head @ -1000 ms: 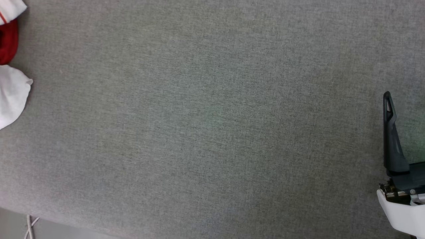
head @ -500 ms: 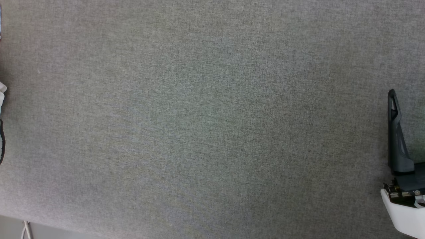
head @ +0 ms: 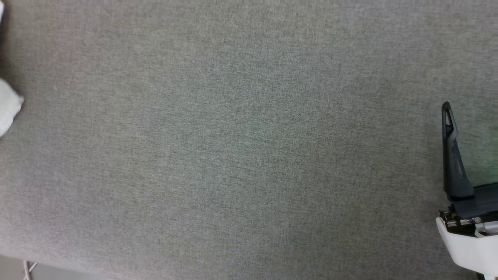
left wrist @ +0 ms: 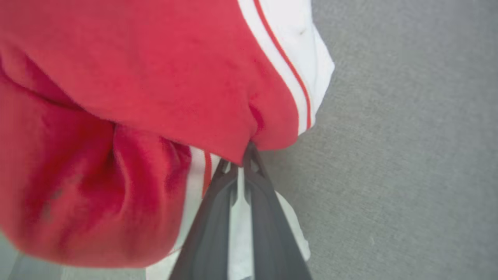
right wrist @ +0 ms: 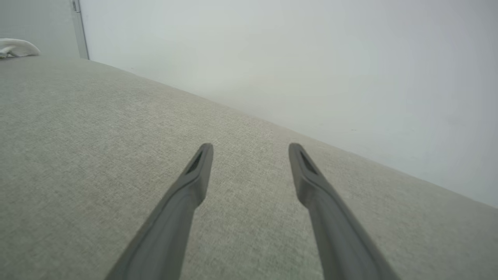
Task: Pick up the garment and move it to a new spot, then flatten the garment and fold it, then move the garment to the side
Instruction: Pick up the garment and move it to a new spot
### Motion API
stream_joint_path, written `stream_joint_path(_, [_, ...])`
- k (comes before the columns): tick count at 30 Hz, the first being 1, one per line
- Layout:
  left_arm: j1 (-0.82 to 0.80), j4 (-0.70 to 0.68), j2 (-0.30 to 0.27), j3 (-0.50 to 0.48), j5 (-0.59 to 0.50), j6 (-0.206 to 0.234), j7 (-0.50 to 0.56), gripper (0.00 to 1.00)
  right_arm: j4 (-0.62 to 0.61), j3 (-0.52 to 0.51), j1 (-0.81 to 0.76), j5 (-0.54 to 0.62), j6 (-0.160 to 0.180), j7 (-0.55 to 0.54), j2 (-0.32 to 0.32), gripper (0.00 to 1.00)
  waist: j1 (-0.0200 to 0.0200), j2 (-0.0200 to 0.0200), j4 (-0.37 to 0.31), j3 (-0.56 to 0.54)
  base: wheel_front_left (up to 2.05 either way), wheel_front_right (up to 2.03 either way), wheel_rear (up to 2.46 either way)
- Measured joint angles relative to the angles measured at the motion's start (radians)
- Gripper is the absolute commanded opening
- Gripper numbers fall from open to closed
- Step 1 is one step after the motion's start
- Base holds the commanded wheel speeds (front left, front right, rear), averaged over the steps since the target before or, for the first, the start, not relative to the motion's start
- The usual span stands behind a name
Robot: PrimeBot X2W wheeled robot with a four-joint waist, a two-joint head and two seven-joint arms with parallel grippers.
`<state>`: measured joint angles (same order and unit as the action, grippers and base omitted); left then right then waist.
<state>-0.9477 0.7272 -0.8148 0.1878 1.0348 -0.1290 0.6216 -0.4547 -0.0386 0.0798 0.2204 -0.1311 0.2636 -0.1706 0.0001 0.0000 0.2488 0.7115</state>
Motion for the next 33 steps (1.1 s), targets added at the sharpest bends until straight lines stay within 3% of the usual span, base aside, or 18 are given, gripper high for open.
stream_joint_path(10, [-0.059,-0.184,-0.113,0.109,0.001,0.0,-0.025,0.0,0.061,0.04,0.03,-0.03,0.0,0.0,0.04,1.0,-0.0001,0.0,-0.018,-0.101,0.0,0.0,0.0])
stream_joint_path(18, [-0.162,-0.371,-0.186,0.225,-0.02,0.0,0.027,0.0,0.099,0.068,0.048,-0.054,0.0,0.0,0.083,1.0,-0.0001,0.0,-0.059,-0.189,0.0,0.0,0.0])
stream_joint_path(25, [-0.277,-0.525,-0.153,0.329,-0.064,0.0,0.1,0.0,0.117,0.073,0.053,-0.071,0.0,0.0,0.108,1.0,-0.0001,0.0,-0.127,-0.243,0.0,0.0,0.0])
stream_joint_path(33, [-0.395,-0.626,-0.043,0.49,-0.09,0.0,0.147,0.0,0.13,0.072,0.054,-0.105,0.0,0.0,0.118,1.0,-0.0001,0.0,-0.231,-0.287,0.0,0.0,0.0])
